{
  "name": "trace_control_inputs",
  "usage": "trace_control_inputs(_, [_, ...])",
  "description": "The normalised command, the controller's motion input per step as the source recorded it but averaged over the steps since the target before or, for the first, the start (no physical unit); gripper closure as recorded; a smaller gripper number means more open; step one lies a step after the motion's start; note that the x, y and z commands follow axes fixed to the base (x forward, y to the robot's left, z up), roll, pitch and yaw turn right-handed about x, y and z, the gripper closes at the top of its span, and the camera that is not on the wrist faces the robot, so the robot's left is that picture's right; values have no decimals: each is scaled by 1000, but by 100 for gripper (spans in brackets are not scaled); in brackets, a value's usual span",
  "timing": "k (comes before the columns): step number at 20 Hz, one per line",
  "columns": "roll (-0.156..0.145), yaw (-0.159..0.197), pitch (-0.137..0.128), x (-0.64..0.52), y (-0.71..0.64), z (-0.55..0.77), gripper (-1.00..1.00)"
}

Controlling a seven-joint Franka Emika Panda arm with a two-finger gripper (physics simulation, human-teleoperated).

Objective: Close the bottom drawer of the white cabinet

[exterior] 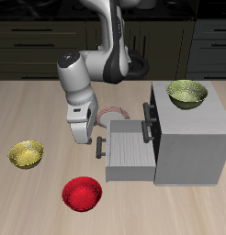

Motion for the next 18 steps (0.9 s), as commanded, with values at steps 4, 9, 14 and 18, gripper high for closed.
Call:
trace_control_inputs(4, [13,-10,26,19,7,-209,-100])
trace_control_inputs(9, [-8,-7,12,8,-43,-179,-100])
trace_control_inputs(14, [-8,-6,12,19,-64,-132,-100])
trace_control_inputs(18, [0,15,12,14,-24,-104,-100])
